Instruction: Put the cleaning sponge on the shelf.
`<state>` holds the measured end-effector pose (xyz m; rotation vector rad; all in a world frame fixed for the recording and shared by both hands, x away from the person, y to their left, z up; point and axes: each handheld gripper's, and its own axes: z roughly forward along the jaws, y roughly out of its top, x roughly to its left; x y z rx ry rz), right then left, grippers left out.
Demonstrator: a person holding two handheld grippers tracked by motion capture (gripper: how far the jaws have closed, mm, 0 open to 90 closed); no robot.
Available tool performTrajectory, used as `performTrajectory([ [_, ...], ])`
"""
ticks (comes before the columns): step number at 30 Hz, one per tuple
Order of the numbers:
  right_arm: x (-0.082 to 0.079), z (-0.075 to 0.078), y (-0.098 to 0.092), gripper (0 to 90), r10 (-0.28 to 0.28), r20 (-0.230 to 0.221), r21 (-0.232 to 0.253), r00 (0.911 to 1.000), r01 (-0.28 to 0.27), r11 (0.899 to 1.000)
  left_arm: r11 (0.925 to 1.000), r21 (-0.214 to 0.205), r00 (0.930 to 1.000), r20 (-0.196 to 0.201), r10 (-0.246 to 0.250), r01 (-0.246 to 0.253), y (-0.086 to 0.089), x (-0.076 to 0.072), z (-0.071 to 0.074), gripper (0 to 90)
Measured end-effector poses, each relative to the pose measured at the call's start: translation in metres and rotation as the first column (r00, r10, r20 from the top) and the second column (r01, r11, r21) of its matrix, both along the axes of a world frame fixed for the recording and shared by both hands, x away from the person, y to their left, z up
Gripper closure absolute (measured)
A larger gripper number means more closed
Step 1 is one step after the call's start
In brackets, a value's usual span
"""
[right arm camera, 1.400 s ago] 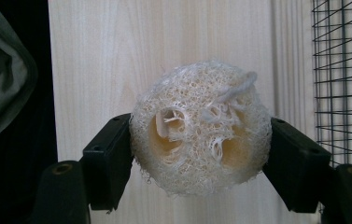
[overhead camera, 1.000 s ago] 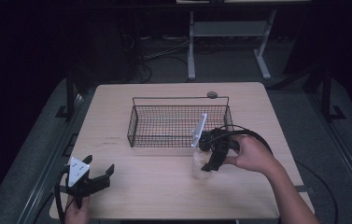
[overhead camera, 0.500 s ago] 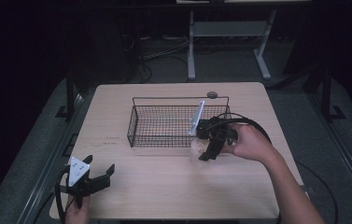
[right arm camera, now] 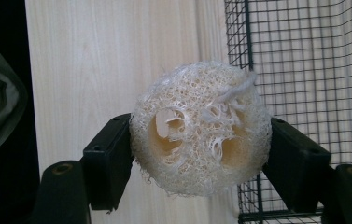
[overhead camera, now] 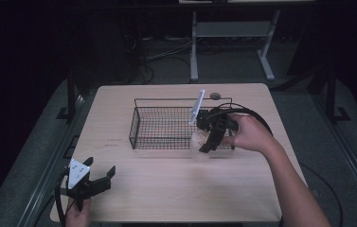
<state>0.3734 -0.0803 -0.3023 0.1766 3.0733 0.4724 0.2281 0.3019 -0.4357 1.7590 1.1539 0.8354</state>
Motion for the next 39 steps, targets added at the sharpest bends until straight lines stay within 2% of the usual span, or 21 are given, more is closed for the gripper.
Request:
performTrajectory([
  [4,0.006,0.006,0.002,28.9,0.002,0.004,0.01,1.0,-0.003,1.0,1.0,-0.002,1.0,0.001,0.001,-0.001,0.0,0.0,0.0,14.1],
  [11,0.019,0.015,0.006,28.9,-0.003,0.011,0.001,0.9999,0.003,1.0,1.0,0.0,1.0,0.001,0.001,-0.001,0.0,0.0,0.0,14.0],
  [26,0.054,0.016,0.021,28.9,-0.029,-0.004,-0.004,0.9996,0.029,1.0,1.0,-0.003,1.0,0.003,0.005,-0.005,0.003,0.0,0.0,14.1],
  [39,0.081,0.017,0.026,28.9,-0.068,-0.013,-0.016,0.9976,0.068,0.998,1.0,-0.004,1.0,0.003,0.006,-0.006,0.003,0.0,0.0,14.0],
])
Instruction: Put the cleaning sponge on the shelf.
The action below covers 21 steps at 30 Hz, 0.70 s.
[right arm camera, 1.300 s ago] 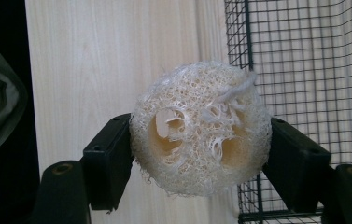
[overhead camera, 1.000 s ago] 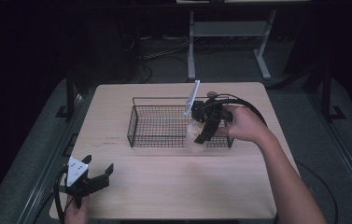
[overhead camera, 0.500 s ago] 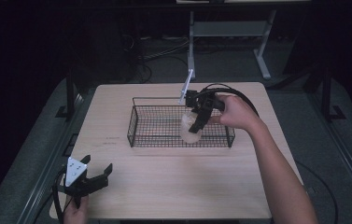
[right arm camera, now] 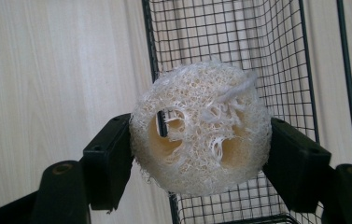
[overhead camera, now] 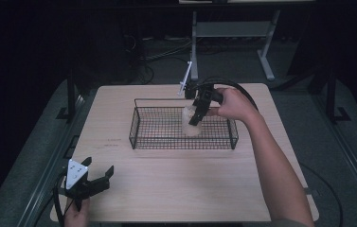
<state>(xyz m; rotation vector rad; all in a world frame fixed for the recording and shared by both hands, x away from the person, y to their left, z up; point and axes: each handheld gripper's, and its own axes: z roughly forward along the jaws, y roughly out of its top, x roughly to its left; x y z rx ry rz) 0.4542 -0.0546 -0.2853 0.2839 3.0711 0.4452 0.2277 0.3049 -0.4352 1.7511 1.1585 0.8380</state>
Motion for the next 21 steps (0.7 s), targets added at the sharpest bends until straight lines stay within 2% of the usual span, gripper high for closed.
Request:
performTrajectory([
  [4,0.008,-0.003,0.0,28.8,-0.013,-0.005,-0.006,0.9999,0.013,1.0,1.0,0.002,1.0,0.0,-0.002,0.002,0.0,0.0,0.0,14.0],
  [8,0.017,-0.005,-0.002,28.8,-0.033,-0.007,0.012,0.9994,0.033,0.999,1.0,0.003,1.0,0.003,0.0,0.0,0.0,0.0,0.0,14.1],
  [13,0.026,-0.009,-0.007,28.8,-0.053,-0.016,0.011,0.9985,0.053,0.999,1.0,0.004,1.0,0.0,-0.001,0.001,0.0,0.0,0.0,14.1],
  [21,0.035,-0.017,-0.01,28.7,-0.077,-0.022,0.0,0.9968,0.077,0.997,1.0,0.004,1.0,0.001,-0.004,0.004,0.0,0.0,0.0,14.0],
])
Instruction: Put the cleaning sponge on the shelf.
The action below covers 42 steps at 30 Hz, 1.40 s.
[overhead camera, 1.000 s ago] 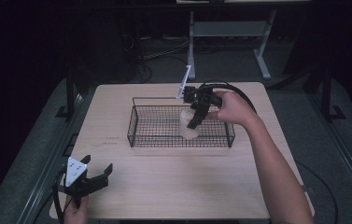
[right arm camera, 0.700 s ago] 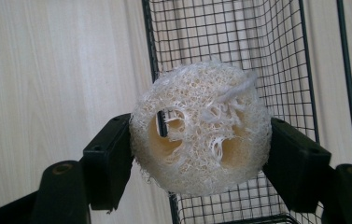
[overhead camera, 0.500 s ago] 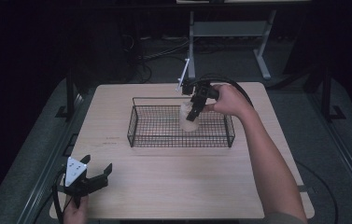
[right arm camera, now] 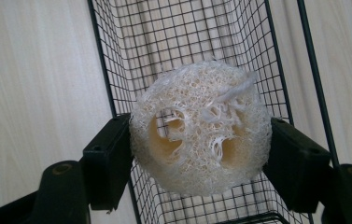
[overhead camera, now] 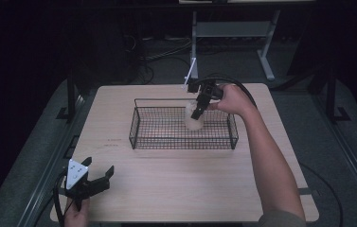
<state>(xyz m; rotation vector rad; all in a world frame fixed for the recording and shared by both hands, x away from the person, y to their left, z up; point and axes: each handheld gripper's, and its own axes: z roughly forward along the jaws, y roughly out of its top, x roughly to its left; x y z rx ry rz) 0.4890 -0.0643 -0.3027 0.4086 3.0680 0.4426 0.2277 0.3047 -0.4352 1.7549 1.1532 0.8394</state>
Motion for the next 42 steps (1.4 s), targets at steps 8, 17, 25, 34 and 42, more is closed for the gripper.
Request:
performTrajectory([
  [8,0.008,-0.01,0.001,28.7,-0.01,-0.009,0.0,0.9999,0.01,1.0,1.0,0.001,1.0,0.001,0.0,0.0,0.0,0.0,0.0,14.0],
  [17,0.014,-0.024,0.009,28.6,-0.001,-0.025,-0.008,0.9997,0.001,1.0,1.0,0.002,1.0,-0.001,-0.001,0.001,0.001,0.0,0.0,14.1],
  [25,0.016,-0.033,0.012,28.5,0.0,-0.035,-0.007,0.9994,0.0,1.0,1.0,0.006,1.0,0.004,-0.002,0.002,0.0,0.0,0.001,14.0],
  [34,0.016,-0.053,0.007,28.3,-0.014,-0.058,0.0,0.9982,0.014,1.0,1.0,0.003,1.0,0.006,-0.001,0.001,-0.001,0.0,0.001,14.0],
  [42,0.014,-0.064,0.0,28.3,-0.023,-0.066,0.013,0.9976,0.024,1.0,0.9999,0.005,1.0,0.005,-0.009,0.009,-0.002,0.001,0.001,14.0],
])
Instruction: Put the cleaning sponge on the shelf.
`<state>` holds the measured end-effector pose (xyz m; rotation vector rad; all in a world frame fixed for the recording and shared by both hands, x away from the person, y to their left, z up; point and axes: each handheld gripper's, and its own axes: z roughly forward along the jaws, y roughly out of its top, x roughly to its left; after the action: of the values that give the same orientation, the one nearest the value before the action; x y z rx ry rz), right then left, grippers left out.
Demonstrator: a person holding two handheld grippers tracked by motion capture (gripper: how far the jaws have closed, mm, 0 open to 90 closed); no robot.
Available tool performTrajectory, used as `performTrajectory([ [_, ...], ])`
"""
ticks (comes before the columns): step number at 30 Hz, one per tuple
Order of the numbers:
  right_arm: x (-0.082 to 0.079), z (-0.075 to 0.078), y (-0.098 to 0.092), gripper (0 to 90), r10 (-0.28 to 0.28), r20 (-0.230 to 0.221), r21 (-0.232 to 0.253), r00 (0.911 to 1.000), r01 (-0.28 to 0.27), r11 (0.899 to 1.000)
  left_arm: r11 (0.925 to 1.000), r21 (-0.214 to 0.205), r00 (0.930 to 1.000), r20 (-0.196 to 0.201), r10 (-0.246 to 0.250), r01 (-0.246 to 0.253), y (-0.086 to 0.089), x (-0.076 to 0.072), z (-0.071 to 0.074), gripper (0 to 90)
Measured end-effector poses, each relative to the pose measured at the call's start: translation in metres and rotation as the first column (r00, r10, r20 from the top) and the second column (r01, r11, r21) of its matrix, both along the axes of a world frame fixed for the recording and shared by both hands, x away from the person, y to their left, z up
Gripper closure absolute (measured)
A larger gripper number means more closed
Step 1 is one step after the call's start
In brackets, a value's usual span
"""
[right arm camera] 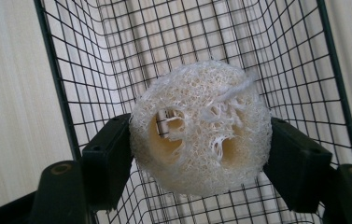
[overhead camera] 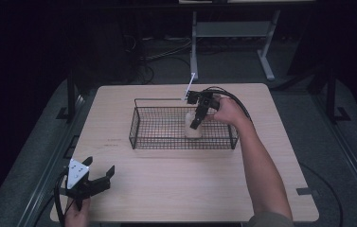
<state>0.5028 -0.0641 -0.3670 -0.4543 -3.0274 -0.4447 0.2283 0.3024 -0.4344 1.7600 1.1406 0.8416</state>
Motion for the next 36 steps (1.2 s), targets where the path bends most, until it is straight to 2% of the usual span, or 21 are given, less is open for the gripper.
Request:
performTrajectory([
  [4,-0.001,-0.01,-0.001,28.2,-0.006,-0.007,-0.012,1.0,0.006,1.0,1.0,0.0,1.0,0.0,0.0,0.0,0.0,0.0,0.0,14.0],
  [8,-0.002,-0.014,-0.001,28.0,-0.006,-0.004,-0.003,1.0,0.006,1.0,1.0,-0.002,1.0,-0.002,-0.002,0.002,0.0,0.0,0.0,14.0],
  [11,-0.002,-0.018,-0.001,26.4,-0.008,-0.007,-0.015,0.9999,0.008,1.0,1.0,0.0,1.0,0.0,-0.003,0.003,-0.001,0.0,0.0,14.1],
  [20,-0.004,-0.022,-0.002,26.4,-0.005,-0.012,0.013,0.9999,0.006,1.0,0.9999,0.013,1.0,-0.001,-0.004,0.004,-0.001,-0.001,0.0,14.0],
  [28,-0.006,-0.026,0.005,20.3,-0.001,-0.007,-0.016,1.0,0.0,1.0,1.0,0.009,1.0,0.002,0.003,-0.003,0.001,-0.003,0.001,14.0],
  [36,-0.009,-0.02,0.006,18.5,0.0,-0.001,-0.004,1.0,0.0,1.0,0.9999,0.011,1.0,0.001,0.003,-0.003,0.001,-0.003,0.001,14.1],
])
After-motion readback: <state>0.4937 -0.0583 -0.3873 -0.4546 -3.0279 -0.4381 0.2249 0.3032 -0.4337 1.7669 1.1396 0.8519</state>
